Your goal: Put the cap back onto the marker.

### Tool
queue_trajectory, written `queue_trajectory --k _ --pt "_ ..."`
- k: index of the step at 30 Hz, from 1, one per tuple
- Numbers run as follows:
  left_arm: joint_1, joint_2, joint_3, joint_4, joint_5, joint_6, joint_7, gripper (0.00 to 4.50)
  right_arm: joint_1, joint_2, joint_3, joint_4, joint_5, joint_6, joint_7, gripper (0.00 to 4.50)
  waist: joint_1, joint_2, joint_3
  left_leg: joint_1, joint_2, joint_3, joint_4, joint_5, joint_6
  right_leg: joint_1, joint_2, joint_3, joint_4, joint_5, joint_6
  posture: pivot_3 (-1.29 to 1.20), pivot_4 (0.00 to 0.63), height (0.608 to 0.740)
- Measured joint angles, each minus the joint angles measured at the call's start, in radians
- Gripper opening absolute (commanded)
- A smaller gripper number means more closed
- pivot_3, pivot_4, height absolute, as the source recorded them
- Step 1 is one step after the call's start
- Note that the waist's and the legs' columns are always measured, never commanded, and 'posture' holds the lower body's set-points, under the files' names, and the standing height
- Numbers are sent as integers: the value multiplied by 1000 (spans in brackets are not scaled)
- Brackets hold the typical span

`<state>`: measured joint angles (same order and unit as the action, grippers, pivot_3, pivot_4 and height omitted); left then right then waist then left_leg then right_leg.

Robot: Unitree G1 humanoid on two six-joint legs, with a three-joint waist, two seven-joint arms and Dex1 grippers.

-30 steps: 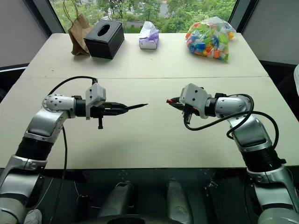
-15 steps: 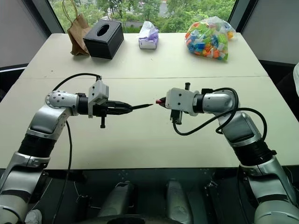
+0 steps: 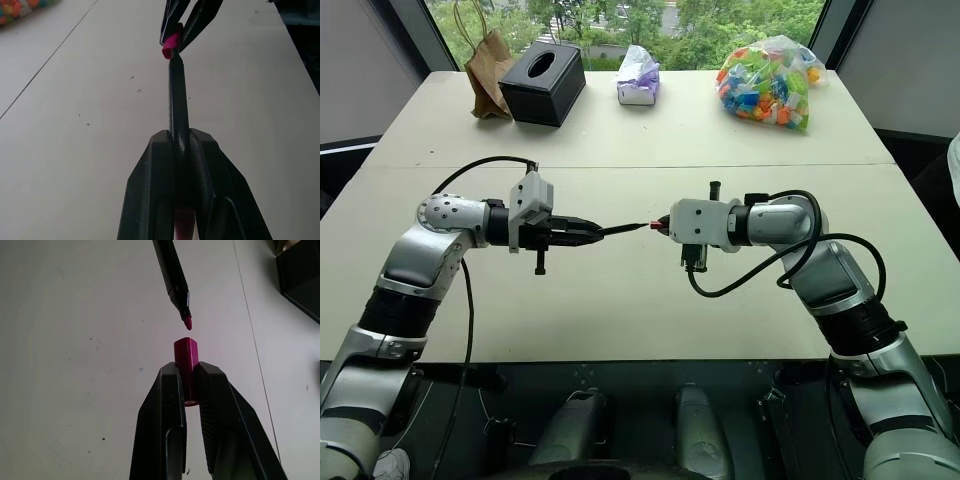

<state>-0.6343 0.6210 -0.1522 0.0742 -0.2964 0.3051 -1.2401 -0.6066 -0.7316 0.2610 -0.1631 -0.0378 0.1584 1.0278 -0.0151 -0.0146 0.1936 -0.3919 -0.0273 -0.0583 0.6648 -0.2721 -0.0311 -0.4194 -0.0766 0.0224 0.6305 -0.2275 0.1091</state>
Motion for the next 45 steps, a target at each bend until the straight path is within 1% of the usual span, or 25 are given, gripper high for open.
queue_trajectory --k 16,34,45 --pt "0 -2 -4 2 6 -11 -5 0 -5 -32 -10 -11 13 11 21 26 0 0 0 0 0 0 0 0 0 0 0 0 0 0 0 0 150 740" --pt "0 -3 -12 2 12 -16 -5 0 -7 -30 -11 -51 52 51 43 26 0 0 0 0 0 0 0 0 0 0 0 0 0 0 0 0 150 740" --pt "0 -1 -11 -7 8 -12 -1 0 -40 -7 4 -39 42 55 63 26 0 0 0 0 0 0 0 0 0 0 0 0 0 0 0 0 150 740"
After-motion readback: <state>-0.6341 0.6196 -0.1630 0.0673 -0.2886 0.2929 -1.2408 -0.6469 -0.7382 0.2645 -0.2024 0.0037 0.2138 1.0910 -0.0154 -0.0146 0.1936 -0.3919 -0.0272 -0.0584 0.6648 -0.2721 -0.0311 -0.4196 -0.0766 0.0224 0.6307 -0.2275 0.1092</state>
